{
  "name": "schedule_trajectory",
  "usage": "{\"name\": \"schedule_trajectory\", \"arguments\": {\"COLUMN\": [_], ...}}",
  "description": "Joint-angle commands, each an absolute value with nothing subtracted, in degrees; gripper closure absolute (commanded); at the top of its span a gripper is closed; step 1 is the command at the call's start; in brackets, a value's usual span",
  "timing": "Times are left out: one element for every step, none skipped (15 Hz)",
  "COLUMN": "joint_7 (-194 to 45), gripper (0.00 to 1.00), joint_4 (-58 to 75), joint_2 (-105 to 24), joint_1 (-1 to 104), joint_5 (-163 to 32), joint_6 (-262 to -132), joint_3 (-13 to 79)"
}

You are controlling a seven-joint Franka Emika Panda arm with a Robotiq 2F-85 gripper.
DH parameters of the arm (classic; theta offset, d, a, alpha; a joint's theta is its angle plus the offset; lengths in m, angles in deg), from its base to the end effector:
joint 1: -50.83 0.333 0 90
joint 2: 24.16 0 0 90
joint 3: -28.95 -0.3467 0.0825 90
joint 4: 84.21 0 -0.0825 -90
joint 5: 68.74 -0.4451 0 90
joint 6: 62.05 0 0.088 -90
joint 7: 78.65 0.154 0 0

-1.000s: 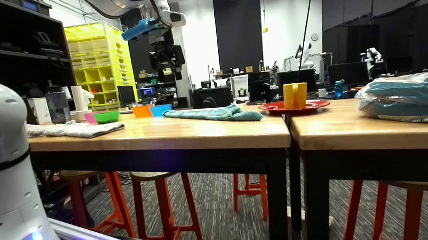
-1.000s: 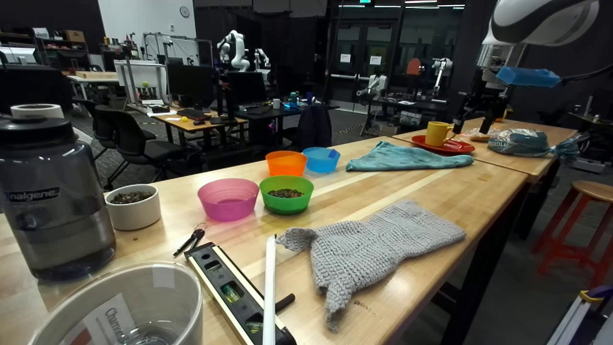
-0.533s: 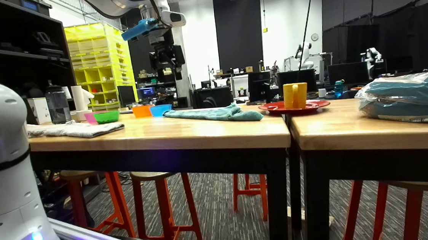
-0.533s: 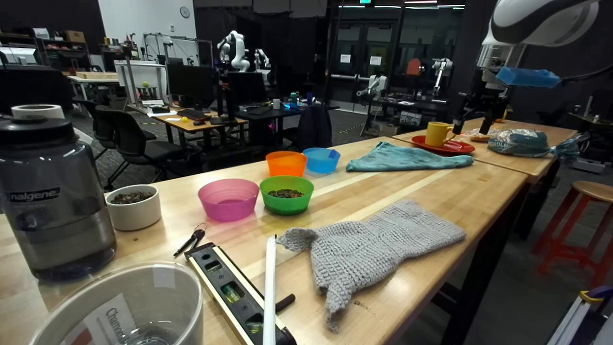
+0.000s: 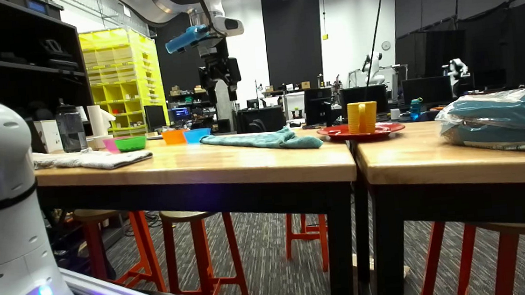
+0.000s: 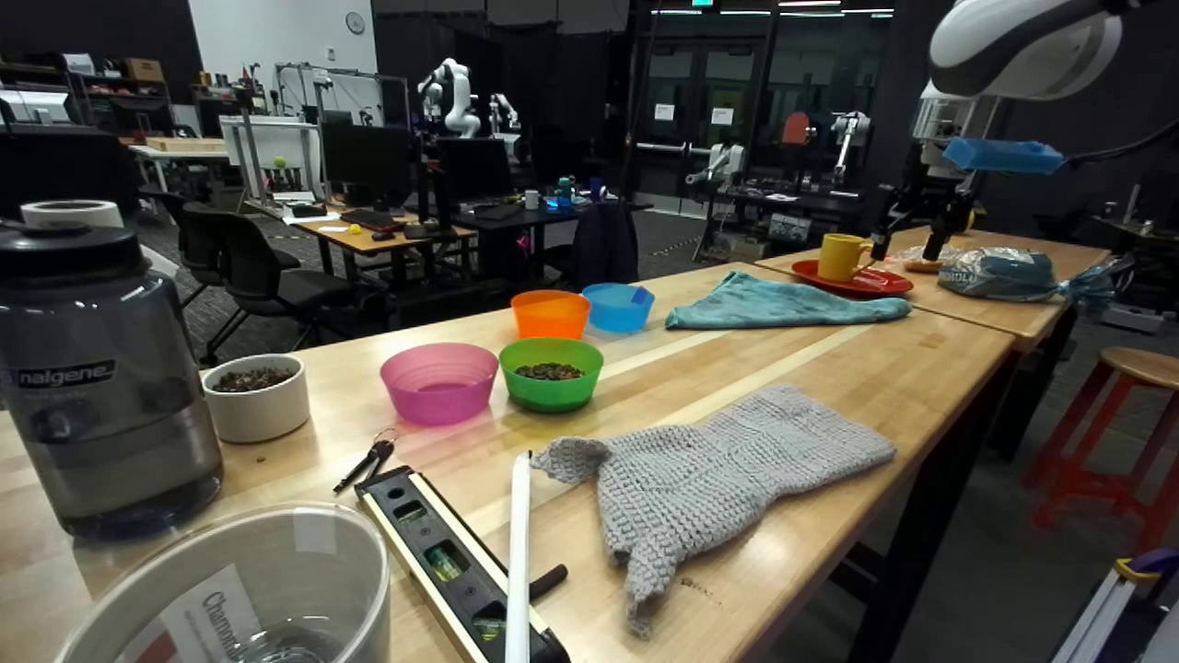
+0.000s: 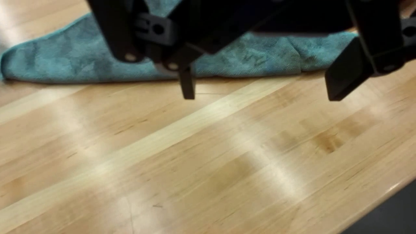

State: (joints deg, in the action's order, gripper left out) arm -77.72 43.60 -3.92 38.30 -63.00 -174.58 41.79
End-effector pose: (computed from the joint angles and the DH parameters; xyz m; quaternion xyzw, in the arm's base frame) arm 0.4536 -0.2322 0.4804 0.9779 -0.2053 0.0372 0.0165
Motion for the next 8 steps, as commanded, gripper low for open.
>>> {"name": "schedule_trajectory", "arguments": {"joint_7": [-78.80, -78.97, -79.45, -79.63, -79.68, -79.83, -79.91, -79.93], "gripper": [0.00, 0.00, 0.00, 0.00, 0.00, 0.00, 0.00, 0.00], "joint_4": [36.76, 35.17, 33.44, 32.00, 30.62, 29.22, 28.02, 26.83], "joint_2": [-10.85, -12.78, -14.76, -16.42, -18.12, -19.77, -21.36, -22.76], "joint_1": [37.27, 37.05, 36.82, 36.59, 36.31, 35.98, 35.61, 35.21], "joint_5": [-63.08, -63.32, -63.76, -64.10, -64.32, -64.45, -64.53, -64.55], "joint_6": [-173.83, -173.84, -173.47, -173.18, -173.05, -172.69, -172.68, -172.42], "joint_3": [43.29, 43.79, 44.38, 44.81, 45.20, 45.59, 45.95, 46.28]}}
